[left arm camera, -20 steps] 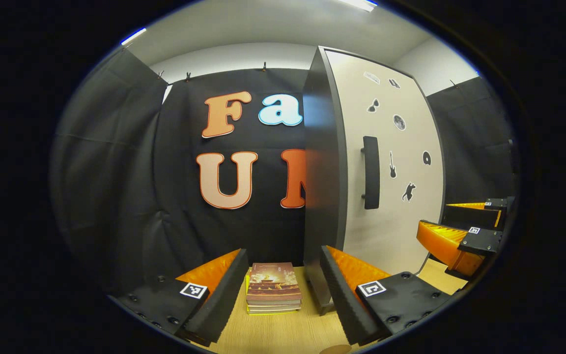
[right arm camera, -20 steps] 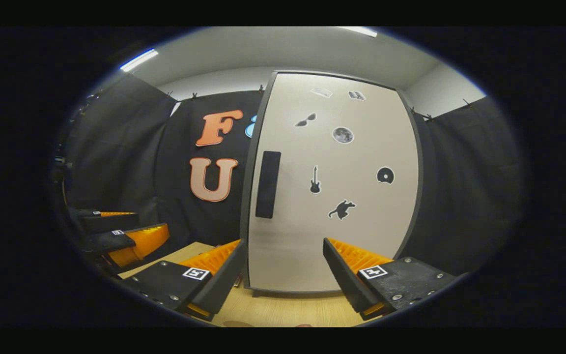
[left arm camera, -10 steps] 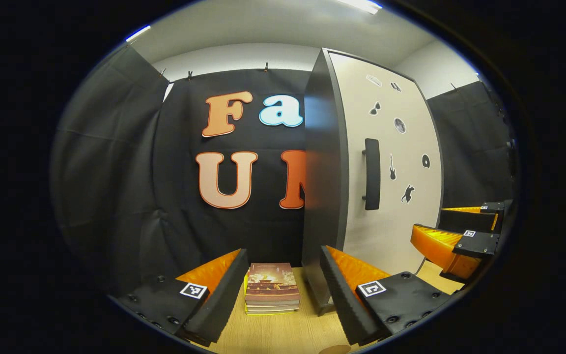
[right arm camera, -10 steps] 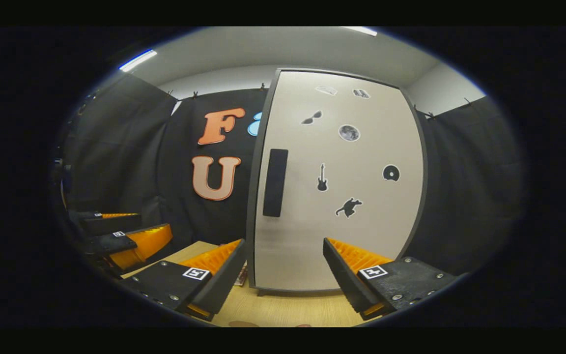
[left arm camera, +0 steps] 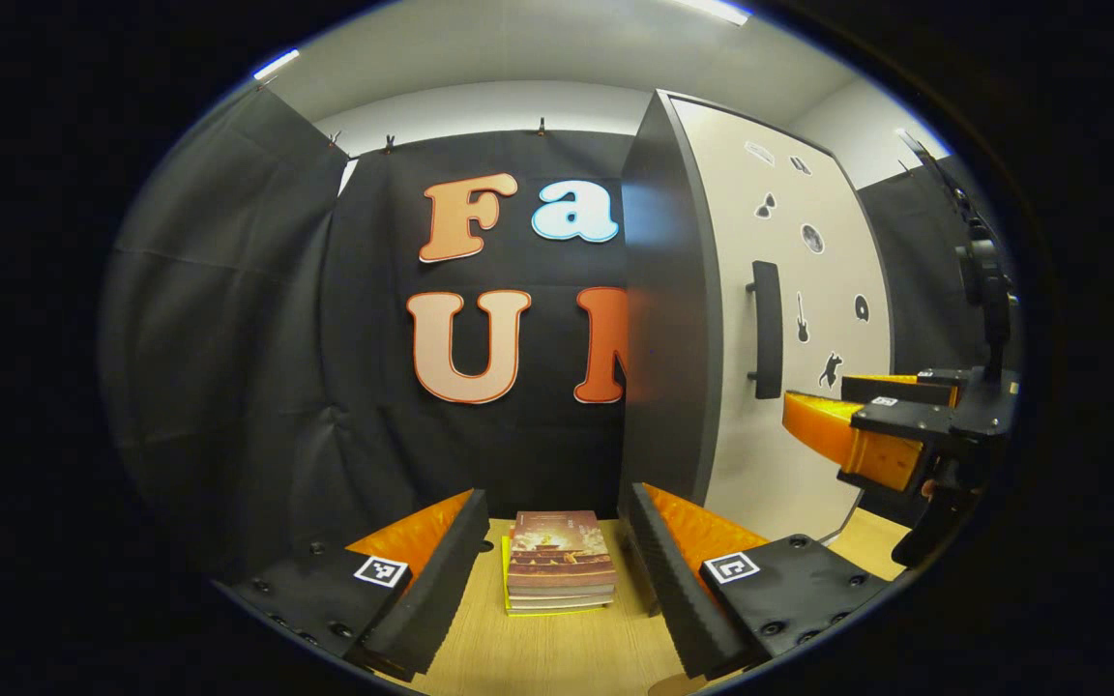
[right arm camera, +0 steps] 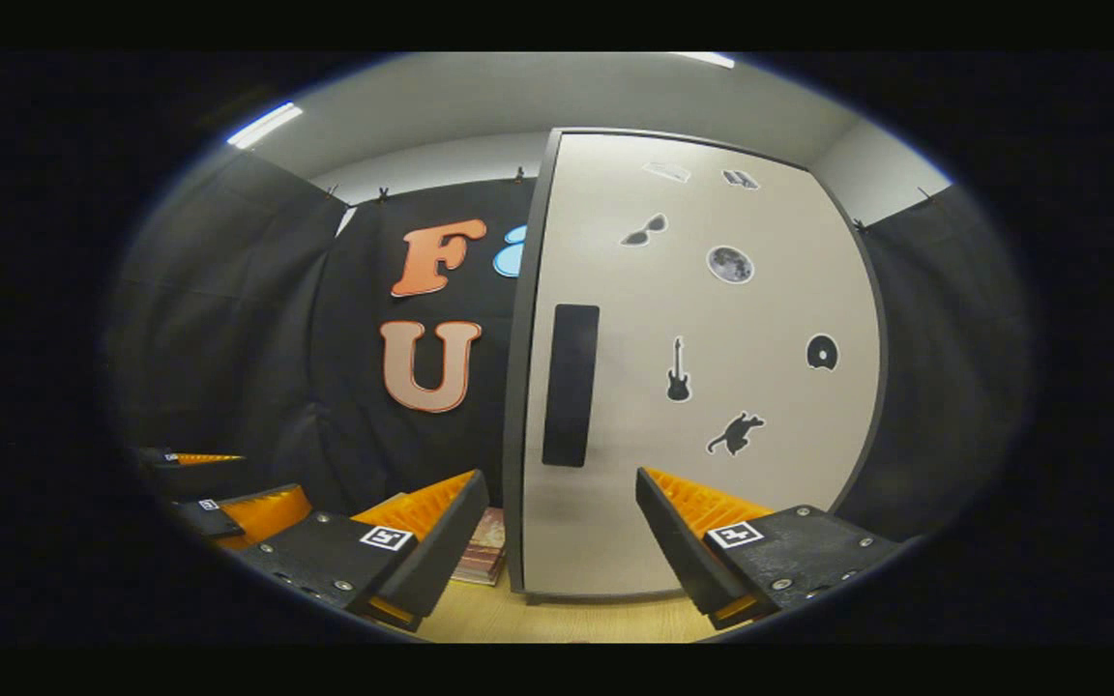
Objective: Open the cabinet door with the right hand, grasp the bottle in the cabinet with the left hand and place it on the coaster, then close the cabinet door with the right hand.
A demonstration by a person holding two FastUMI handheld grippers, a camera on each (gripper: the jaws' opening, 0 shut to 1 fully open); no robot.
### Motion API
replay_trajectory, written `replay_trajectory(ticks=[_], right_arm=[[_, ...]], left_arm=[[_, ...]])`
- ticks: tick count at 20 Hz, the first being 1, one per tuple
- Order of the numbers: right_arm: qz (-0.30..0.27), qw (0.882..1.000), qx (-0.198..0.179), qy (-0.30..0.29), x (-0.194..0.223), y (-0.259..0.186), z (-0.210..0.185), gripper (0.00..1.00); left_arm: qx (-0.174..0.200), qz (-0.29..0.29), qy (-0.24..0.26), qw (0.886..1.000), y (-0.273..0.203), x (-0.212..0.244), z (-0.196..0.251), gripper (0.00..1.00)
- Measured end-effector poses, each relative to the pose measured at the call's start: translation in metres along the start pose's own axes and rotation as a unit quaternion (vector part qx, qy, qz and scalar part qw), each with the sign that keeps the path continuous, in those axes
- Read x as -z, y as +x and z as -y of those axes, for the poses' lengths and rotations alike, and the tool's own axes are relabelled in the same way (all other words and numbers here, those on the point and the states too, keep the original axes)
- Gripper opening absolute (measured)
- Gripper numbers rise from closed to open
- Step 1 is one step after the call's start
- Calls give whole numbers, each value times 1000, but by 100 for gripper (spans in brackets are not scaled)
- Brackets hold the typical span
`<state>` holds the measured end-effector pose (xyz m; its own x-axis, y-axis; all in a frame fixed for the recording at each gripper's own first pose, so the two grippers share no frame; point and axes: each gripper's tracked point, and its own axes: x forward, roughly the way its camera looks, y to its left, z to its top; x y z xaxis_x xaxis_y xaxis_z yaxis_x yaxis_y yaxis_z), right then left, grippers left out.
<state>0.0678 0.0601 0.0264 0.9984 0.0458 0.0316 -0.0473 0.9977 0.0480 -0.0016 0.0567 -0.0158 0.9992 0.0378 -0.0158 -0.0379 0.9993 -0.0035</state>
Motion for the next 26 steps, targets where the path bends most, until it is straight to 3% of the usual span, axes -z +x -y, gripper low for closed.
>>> replay_trajectory(ticks=[7,11,13,14,15,17,26], right_arm=[[5,999,21,37,-12,62,0,89],[0,999,41,35,-9,77,3,71],[9,998,55,34,-12,80,6,59],[12,998,57,38,-15,81,6,43],[11,997,62,44,-14,80,7,43],[-2,996,66,58,-13,79,7,30],[10,997,55,61,-20,58,7,12]], left_arm=[[1,-10,-1,1000,9,8,-15,96],[14,-18,-8,1000,18,15,-23,95],[27,-22,-10,999,26,18,-24,95],[35,-23,-10,999,31,19,-25,95],[43,-24,-10,999,35,22,-24,96],[57,-27,-9,998,44,24,-25,96],[74,-28,-2,997,53,23,-5,96]])
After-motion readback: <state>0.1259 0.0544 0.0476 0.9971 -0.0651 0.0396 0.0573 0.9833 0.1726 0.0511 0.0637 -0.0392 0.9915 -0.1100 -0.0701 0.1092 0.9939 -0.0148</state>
